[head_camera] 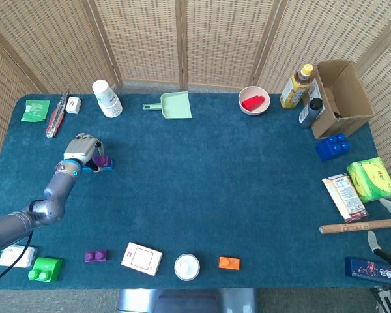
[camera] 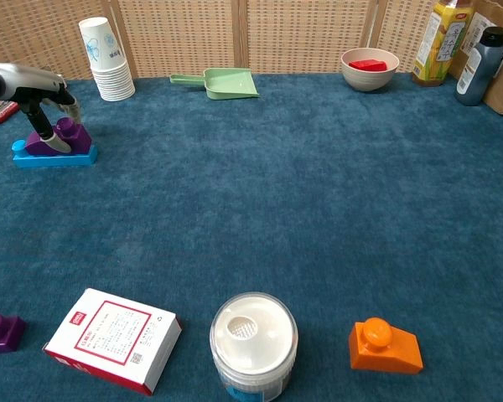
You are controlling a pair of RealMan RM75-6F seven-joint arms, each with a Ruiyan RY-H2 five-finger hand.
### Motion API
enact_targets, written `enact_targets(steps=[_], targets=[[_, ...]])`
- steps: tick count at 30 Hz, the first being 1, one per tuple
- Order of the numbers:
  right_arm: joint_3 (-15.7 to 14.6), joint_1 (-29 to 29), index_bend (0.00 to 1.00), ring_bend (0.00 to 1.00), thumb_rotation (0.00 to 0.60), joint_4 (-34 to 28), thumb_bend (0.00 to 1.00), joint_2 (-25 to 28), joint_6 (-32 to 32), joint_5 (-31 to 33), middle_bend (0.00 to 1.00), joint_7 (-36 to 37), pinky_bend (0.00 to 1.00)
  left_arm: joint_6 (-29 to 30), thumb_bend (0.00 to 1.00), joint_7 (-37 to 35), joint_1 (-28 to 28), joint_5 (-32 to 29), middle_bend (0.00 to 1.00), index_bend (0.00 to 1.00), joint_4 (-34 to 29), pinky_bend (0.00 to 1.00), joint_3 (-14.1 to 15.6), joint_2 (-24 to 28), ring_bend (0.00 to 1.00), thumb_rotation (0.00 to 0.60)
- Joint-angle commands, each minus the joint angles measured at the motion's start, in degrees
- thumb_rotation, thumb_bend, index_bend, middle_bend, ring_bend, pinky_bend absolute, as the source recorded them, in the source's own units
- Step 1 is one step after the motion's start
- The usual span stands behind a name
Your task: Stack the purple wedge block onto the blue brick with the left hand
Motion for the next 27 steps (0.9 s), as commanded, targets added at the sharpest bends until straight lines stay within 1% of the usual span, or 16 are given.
enact_targets(steps=[1,7,10,14,18,21,24,27], targets=[[0.0,0.0,0.15,0.0,0.589,0.1,0.37,0.0,0.0,-0.1,0.09,0.1,0.04,0.4,0.31,-0.5,0.1,1.0,0.19,0.3,-1.4,0.0,-0.3,1.1,0.07,0.6],[0.0,0.0,0.15,0.0,0.586,0.3,0.37,0.0,0.1,-0.2,0.09,0.6,0.04,1.8,0.31,-1.3,0.9,2.8,0.1,0.11,-4.1,0.0,-0.4,3.1,0.0,0.6],[0.1,0.0,0.15,0.0,0.59,0.4,0.37,0.0,0.2,-0.3,0.09,0.9,0.04,3.3,0.31,-2.5,1.9,5.2,0.07,0.06,-6.4,0.0,-0.9,4.4,0.0,0.6],[0.0,0.1,0.15,0.0,0.587,0.4,0.37,0.0,0.1,-0.5,0.09,1.0,0.04,7.1,0.31,-4.7,4.2,10.9,0.05,0.05,-9.5,0.0,-1.9,5.9,0.0,0.6],[0.0,0.4,0.15,0.0,0.587,0.6,0.37,-0.3,-0.3,-0.7,0.09,1.1,0.04,11.5,0.31,-8.9,7.6,17.9,0.05,0.06,-13.0,0.0,-3.2,7.2,0.0,0.6],[0.0,0.7,0.15,0.0,0.588,0.8,0.37,-0.6,-0.6,-0.8,0.09,1.1,0.04,14.1,0.31,-11.8,10.0,22.9,0.06,0.07,-14.9,0.0,-3.6,8.0,0.0,0.6],[0.0,1.0,0.15,0.0,0.587,1.0,0.37,-1.0,-1.0,-0.8,0.09,1.2,0.04,16.3,0.3,-13.4,11.7,26.7,0.06,0.07,-16.0,0.0,-3.6,8.5,0.0,0.6],[0.0,1.2,0.15,0.0,0.588,1.3,0.37,-1.3,-1.3,-0.8,0.09,1.2,0.04,18.3,0.3,-15.0,13.2,29.2,0.06,0.07,-16.4,0.0,-3.9,8.5,0.0,0.6]])
